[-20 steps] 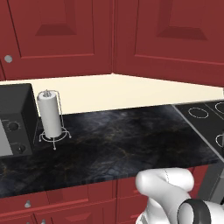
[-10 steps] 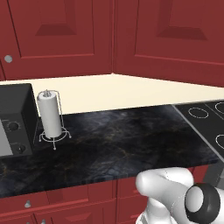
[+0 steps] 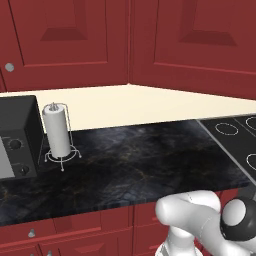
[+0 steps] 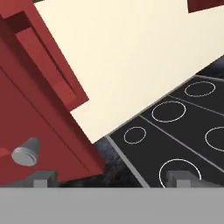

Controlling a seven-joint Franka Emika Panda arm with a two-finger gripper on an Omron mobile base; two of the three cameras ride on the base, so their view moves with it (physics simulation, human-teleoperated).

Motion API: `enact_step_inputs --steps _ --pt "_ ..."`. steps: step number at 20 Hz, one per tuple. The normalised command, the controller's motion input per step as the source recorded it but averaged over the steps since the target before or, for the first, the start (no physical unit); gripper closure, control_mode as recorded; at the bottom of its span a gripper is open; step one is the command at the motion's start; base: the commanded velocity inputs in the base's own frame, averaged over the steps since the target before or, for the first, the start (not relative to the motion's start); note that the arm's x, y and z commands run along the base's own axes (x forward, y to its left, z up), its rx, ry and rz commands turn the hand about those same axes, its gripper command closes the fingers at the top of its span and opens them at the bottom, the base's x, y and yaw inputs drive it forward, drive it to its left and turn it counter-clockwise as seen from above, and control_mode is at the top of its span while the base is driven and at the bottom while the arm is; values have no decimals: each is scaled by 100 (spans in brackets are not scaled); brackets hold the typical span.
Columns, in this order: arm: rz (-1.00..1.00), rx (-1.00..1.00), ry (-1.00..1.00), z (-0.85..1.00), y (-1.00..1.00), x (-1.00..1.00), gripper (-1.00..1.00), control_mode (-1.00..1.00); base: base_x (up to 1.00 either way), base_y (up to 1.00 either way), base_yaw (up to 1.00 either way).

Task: Open the cabinet, pick the kettle from the cabinet, and place it in the sink.

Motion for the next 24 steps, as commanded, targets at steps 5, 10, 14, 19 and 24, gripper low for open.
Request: enact_step_inputs --steps 5,10,14,19,24 --pt "0 26 -21 -16 -20 1 -100 -100 0 0 0" --pt "-4 17 -11 -11 -12 7 -100 -100 0 0 0" --pt "-11 14 -10 -18 -6 19 -100 -100 0 0 0" --pt "-12 5 -11 -13 -1 28 -100 -100 0 0 0" --pt "-4 12 -6 -16 -7 20 -100 -100 0 0 0"
